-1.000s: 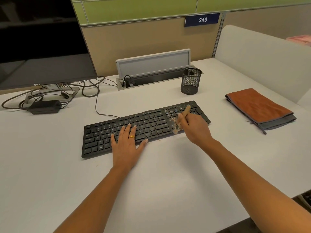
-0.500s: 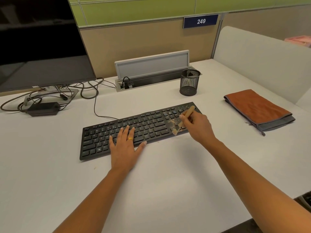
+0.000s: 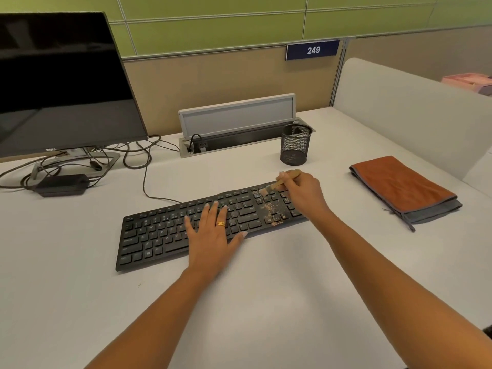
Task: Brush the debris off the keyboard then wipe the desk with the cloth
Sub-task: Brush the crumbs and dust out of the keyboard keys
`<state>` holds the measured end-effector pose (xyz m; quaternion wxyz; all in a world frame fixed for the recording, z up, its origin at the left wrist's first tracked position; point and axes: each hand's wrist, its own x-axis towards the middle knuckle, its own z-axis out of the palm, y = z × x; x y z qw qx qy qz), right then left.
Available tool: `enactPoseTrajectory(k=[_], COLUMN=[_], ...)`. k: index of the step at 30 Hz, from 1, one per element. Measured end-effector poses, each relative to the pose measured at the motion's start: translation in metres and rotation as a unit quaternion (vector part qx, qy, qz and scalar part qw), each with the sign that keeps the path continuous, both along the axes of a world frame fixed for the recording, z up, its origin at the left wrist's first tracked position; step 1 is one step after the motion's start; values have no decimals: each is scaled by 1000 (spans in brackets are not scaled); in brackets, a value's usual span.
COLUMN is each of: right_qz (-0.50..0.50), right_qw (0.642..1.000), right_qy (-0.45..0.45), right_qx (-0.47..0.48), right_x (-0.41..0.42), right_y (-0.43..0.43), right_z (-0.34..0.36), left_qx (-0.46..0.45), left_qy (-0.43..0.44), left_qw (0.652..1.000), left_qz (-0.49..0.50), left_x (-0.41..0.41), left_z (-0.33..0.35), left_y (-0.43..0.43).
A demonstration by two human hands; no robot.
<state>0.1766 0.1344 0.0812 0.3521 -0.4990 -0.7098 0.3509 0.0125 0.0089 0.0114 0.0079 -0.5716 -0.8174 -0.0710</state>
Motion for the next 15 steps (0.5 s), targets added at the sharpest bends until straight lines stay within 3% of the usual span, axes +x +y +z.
enactPoseTrajectory(k=[5, 9, 13, 15], right_qz=[55, 101, 28, -5], right_qw=[998, 988, 957, 944], right_qy=[-29, -112, -267, -297], right_qx=[13, 30, 110, 144], right_x=[-26, -28, -12, -6], right_y=[7, 9, 19, 24], right_z=[4, 1, 8, 11], left_qx=[-19, -9, 1, 3], left_qy=[28, 24, 4, 1], left_qw=[999, 999, 999, 999], left_qz=[9, 34, 40, 41], left_x=[10, 11, 10, 10], left_z=[0, -1, -1, -1], left_y=[13, 12, 11, 12])
